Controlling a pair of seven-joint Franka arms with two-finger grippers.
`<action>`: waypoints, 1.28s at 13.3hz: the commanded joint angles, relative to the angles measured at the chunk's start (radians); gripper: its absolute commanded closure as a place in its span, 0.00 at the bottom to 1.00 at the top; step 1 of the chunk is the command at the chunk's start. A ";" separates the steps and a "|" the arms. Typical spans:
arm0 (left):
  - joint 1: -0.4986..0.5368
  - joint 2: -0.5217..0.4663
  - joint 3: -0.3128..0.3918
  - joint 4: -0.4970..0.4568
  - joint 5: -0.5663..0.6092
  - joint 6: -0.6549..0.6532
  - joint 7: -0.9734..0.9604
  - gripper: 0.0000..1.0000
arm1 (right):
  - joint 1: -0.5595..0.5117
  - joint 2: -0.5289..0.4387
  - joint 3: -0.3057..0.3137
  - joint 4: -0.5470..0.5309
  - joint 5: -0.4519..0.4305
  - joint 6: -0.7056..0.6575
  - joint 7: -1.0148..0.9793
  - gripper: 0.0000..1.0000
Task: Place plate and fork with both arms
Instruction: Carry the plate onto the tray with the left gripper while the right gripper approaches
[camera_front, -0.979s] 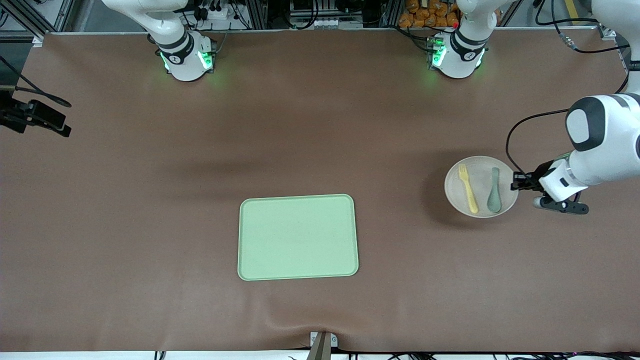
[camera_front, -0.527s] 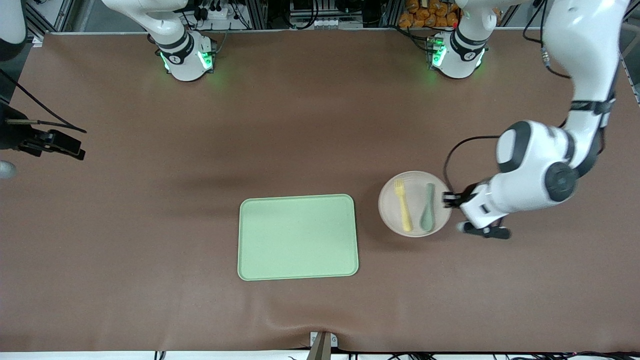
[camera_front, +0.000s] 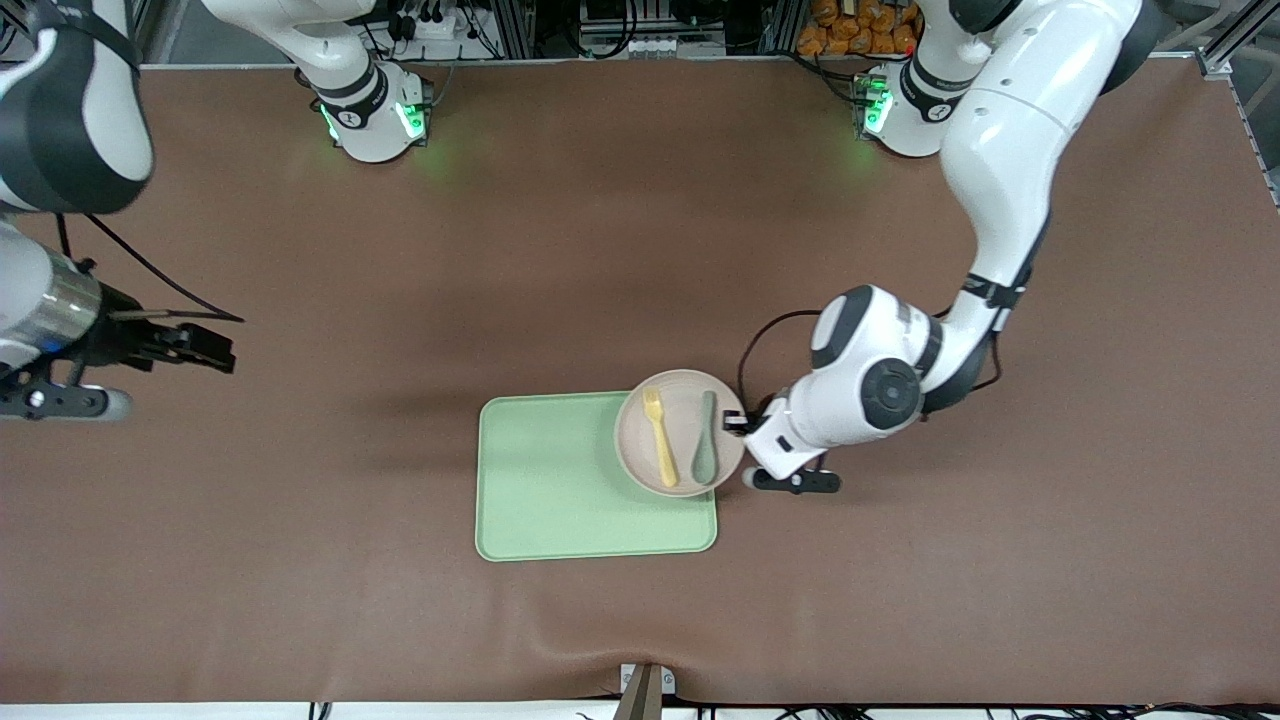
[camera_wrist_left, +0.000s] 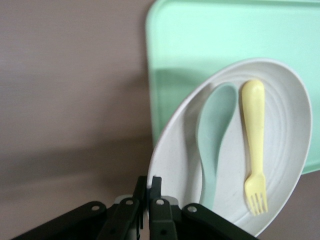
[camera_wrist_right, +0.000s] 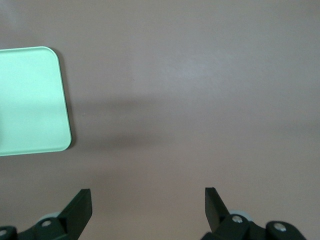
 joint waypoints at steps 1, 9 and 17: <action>-0.042 0.056 0.010 0.040 -0.018 0.090 -0.021 1.00 | 0.028 0.057 -0.002 0.019 0.006 0.054 0.006 0.00; -0.139 0.153 0.107 0.109 -0.020 0.239 -0.024 1.00 | 0.088 0.192 0.016 0.020 0.015 0.218 0.186 0.00; -0.154 0.122 0.112 0.106 -0.017 0.268 -0.087 0.00 | 0.106 0.244 0.053 0.028 0.012 0.237 0.266 0.00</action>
